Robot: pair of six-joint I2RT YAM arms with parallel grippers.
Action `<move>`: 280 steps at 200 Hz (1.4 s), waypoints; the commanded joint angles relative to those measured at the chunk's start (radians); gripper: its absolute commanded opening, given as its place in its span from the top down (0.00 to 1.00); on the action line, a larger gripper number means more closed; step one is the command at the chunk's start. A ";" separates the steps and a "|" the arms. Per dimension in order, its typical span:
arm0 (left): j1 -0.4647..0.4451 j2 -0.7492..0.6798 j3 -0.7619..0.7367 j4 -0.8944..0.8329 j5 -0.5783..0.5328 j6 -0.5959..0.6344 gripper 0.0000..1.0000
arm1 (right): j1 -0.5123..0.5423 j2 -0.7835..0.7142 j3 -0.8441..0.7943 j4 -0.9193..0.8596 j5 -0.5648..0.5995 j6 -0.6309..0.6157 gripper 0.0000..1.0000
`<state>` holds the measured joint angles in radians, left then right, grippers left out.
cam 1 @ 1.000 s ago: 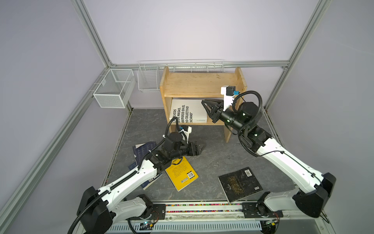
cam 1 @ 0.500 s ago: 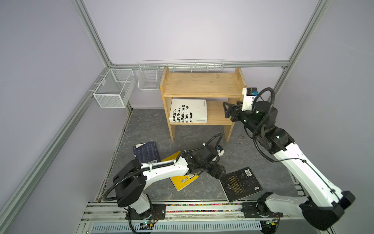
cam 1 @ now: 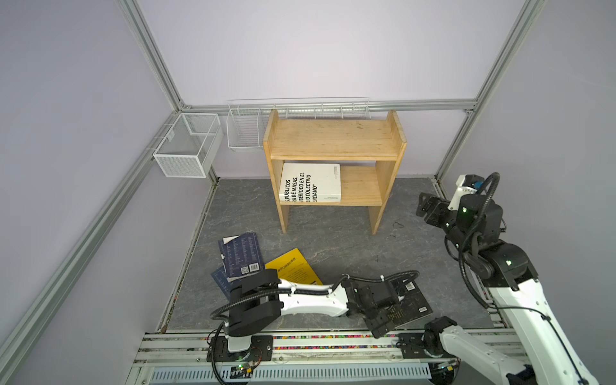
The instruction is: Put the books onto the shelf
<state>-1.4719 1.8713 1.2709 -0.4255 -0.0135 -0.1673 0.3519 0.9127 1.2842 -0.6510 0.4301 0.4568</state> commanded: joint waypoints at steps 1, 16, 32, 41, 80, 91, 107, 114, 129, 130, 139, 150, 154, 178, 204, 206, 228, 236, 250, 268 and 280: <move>-0.032 0.053 0.071 -0.036 -0.087 0.051 0.01 | -0.008 -0.028 0.003 -0.047 0.023 0.006 0.09; -0.048 0.093 0.101 -0.033 -0.118 0.064 0.00 | -0.011 -0.037 0.006 -0.058 0.024 0.005 0.10; -0.053 0.144 0.146 -0.058 -0.156 0.069 0.00 | -0.014 -0.049 0.006 -0.066 0.019 0.004 0.10; -0.054 0.170 0.169 -0.072 -0.168 0.068 0.00 | -0.014 -0.057 0.003 -0.070 0.016 0.004 0.10; -0.054 0.262 0.245 -0.144 -0.314 0.051 0.01 | -0.015 -0.090 -0.012 -0.099 0.022 0.004 0.10; -0.054 0.287 0.264 -0.171 -0.397 0.029 0.02 | -0.016 -0.100 -0.020 -0.109 0.024 0.005 0.11; -0.046 0.291 0.256 -0.179 -0.510 0.007 0.02 | -0.017 -0.108 -0.039 -0.125 0.036 0.014 0.12; -0.035 0.284 0.248 -0.176 -0.527 -0.001 0.02 | -0.018 -0.109 -0.052 -0.131 0.036 0.017 0.11; 0.014 0.254 0.227 -0.170 -0.513 -0.019 0.02 | -0.020 -0.107 -0.083 -0.141 0.033 0.026 0.11; 0.017 0.251 0.226 -0.170 -0.511 -0.021 0.02 | -0.019 -0.107 -0.086 -0.143 0.032 0.026 0.12; 0.048 0.227 0.206 -0.160 -0.493 -0.029 0.02 | -0.022 -0.100 -0.107 -0.149 0.034 0.036 0.11; 0.076 0.182 0.169 -0.144 -0.479 -0.034 0.03 | -0.027 -0.089 -0.135 -0.154 0.026 0.048 0.12; 0.083 0.161 0.155 -0.137 -0.476 -0.036 0.03 | -0.029 -0.085 -0.146 -0.154 0.022 0.050 0.12; 0.115 0.015 0.058 -0.122 -0.419 -0.065 0.03 | -0.049 -0.047 -0.220 -0.151 -0.003 0.082 0.11; 0.223 -0.152 -0.073 -0.023 -0.145 -0.145 0.03 | -0.085 0.026 -0.315 -0.125 -0.072 0.138 0.11; 0.236 -0.159 -0.082 -0.014 -0.119 -0.155 0.03 | -0.087 0.032 -0.322 -0.122 -0.076 0.143 0.11; 0.352 -0.204 -0.144 0.102 0.086 -0.262 0.03 | -0.139 0.115 -0.398 -0.065 -0.169 0.181 0.11; 0.387 -0.200 -0.144 0.128 0.136 -0.293 0.03 | -0.171 0.147 -0.444 -0.035 -0.201 0.191 0.11; 0.431 -0.175 -0.138 0.189 0.225 -0.310 0.03 | -0.214 0.204 -0.479 0.015 -0.273 0.203 0.11; 0.449 -0.106 -0.095 0.211 0.275 -0.335 0.04 | -0.236 0.265 -0.495 0.045 -0.308 0.214 0.11; 0.449 -0.053 -0.058 0.184 0.277 -0.347 0.06 | -0.237 0.294 -0.497 0.045 -0.298 0.218 0.11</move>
<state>-1.0161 1.7252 1.1576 -0.2749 0.1261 -0.4446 0.1238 1.1694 0.8005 -0.6712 0.1989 0.6342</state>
